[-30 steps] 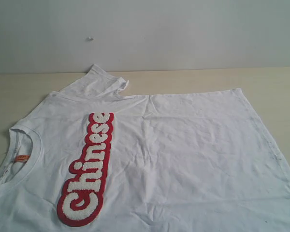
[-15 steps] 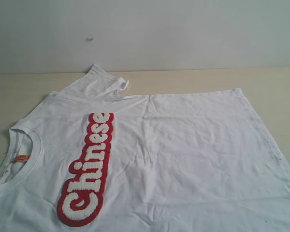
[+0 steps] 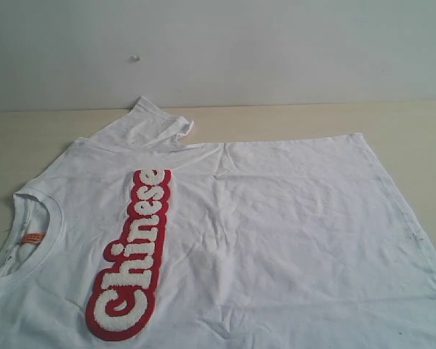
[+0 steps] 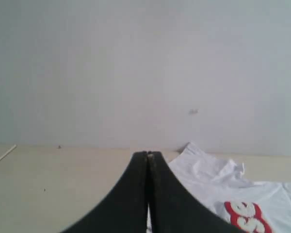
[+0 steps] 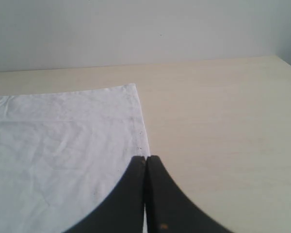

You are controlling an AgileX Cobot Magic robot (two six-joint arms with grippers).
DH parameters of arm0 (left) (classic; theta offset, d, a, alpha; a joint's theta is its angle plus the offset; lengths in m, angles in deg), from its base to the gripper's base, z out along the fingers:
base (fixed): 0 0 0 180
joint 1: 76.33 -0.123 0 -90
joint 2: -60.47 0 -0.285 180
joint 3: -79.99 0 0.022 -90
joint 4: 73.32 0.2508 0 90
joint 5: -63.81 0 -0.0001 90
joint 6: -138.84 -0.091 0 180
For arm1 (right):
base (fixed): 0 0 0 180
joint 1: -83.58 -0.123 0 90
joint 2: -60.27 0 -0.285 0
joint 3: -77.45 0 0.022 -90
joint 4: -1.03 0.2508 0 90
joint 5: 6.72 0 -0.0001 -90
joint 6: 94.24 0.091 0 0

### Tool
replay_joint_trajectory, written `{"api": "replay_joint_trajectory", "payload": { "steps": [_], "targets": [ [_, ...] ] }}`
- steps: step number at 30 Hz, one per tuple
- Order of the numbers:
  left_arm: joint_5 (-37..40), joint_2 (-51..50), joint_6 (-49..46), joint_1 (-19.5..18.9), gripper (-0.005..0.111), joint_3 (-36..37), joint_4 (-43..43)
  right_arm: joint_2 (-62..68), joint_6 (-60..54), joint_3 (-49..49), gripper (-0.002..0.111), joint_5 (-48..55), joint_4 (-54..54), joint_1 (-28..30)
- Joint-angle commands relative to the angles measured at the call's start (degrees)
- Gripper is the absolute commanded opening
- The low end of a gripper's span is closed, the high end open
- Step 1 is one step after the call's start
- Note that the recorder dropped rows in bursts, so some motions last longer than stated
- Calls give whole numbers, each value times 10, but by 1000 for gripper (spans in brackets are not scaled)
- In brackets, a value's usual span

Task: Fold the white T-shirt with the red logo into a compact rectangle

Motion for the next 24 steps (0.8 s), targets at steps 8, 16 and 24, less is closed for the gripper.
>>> {"api": "replay_joint_trajectory", "payload": {
  "steps": [8, 16, 24],
  "targets": [
    [-39, 2, 39, -1, 0, 1, -4, -4, -42, 3, 0, -162, -35, 2],
    [-53, 2, 189, -1, 0, 1, -4, -4, 149, 3, 0, -408, 143, 2],
    [-78, 2, 260, -1, 0, 1, -4, -4, 233, 3, 0, -460, 188, 2]
  ]
}}
